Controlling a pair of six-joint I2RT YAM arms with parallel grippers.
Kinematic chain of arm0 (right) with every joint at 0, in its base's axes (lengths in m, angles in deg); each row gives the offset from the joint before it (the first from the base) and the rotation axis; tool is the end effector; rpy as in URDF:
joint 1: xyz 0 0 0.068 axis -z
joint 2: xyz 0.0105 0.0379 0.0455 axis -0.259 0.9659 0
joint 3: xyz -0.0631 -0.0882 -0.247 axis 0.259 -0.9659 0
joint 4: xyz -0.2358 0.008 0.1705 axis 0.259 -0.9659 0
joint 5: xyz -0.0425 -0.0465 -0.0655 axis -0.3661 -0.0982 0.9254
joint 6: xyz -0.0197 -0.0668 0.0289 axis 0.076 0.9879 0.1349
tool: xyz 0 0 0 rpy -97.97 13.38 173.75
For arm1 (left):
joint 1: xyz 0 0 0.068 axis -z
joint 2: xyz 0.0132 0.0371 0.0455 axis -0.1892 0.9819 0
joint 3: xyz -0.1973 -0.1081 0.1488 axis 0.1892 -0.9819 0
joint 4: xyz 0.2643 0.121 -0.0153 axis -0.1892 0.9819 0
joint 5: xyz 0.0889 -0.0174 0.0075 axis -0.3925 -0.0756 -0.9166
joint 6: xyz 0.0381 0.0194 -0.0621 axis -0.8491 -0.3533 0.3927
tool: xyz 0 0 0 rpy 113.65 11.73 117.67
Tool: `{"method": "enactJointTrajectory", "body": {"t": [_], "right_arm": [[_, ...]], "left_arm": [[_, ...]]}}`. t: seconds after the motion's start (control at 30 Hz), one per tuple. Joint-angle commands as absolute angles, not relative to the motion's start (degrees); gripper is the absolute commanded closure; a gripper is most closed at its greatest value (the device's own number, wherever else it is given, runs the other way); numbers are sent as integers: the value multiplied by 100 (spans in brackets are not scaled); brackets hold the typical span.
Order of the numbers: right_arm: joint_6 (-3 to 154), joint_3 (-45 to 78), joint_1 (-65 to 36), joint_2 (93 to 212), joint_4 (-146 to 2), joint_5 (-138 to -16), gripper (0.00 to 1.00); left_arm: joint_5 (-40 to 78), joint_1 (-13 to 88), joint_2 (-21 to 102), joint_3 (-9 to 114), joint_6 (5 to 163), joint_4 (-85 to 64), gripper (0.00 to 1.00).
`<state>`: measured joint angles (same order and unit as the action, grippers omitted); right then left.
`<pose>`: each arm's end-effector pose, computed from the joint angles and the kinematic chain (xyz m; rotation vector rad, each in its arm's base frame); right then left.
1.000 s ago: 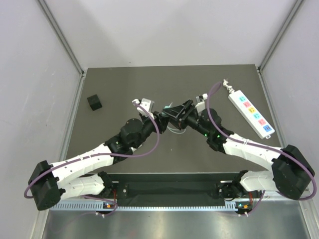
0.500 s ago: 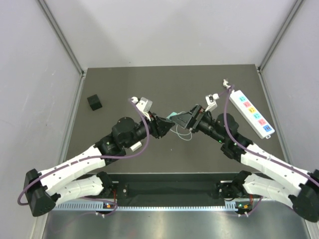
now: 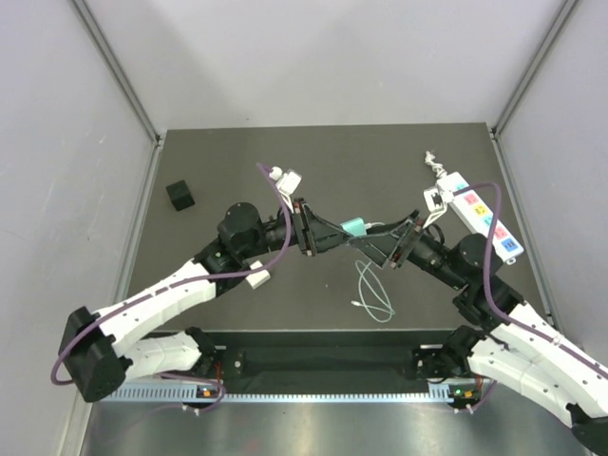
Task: Insert the plug
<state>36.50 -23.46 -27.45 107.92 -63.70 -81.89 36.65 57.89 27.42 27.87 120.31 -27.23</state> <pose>0.1549 0.1607 0.3429 -0.1523 1.6072 1.3958 0.1924 -0.2469 0.3405 0.4099 1.7050 -1.6112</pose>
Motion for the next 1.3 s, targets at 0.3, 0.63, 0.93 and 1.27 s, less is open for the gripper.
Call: {"method": "enactJointTrajectory", "body": {"t": [0.3,0.63,0.93,1.27], "right_arm": [[3335,-2725,-2674,10149,-5772,-8032,41],[3123,-2866,-2665,10017,-5490,-8014,53],[3185,-2831,-2665,10060,-5490,-8049,67],[3211,-2848,-2665,10333,-5288,-8269,68]], "left_arm": [[5282,5661,3314,2486,13657,-5618,100],[5573,5661,3490,2425,13842,-5997,100],[5652,5661,3613,2416,13920,-6032,100],[5776,5652,3754,2477,14158,-6287,100]]}}
